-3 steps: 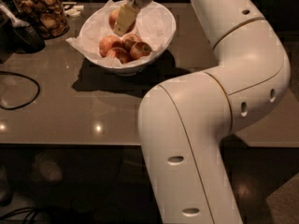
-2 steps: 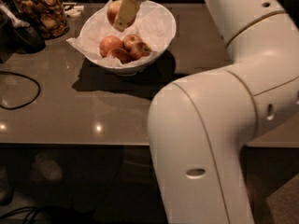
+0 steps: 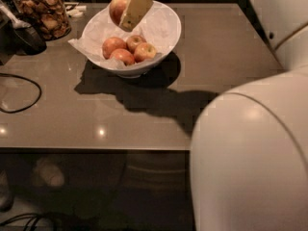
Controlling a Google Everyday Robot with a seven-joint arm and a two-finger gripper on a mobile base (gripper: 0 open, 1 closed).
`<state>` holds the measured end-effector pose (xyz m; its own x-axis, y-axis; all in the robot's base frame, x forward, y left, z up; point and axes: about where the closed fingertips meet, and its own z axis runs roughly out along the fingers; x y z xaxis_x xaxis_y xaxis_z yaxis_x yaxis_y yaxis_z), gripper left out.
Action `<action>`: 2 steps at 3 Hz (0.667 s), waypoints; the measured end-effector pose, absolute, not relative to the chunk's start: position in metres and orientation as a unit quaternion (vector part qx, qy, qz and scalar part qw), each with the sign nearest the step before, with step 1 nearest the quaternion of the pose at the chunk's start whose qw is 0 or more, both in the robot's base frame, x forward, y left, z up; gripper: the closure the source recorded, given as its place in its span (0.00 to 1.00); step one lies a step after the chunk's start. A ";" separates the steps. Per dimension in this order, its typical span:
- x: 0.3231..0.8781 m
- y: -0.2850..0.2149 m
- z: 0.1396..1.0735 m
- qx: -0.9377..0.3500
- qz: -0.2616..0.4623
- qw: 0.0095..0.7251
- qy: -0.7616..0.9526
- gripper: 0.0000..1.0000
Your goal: Pick apple from white bowl
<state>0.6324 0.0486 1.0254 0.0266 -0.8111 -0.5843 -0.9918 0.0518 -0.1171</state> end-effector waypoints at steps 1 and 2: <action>0.601 0.037 1.033 -0.675 0.191 0.270 0.660 1.00; 0.576 0.026 1.038 -0.682 0.205 0.286 0.641 1.00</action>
Offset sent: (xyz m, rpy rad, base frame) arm -0.1037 -0.0536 0.0143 0.1480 -0.0571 0.1438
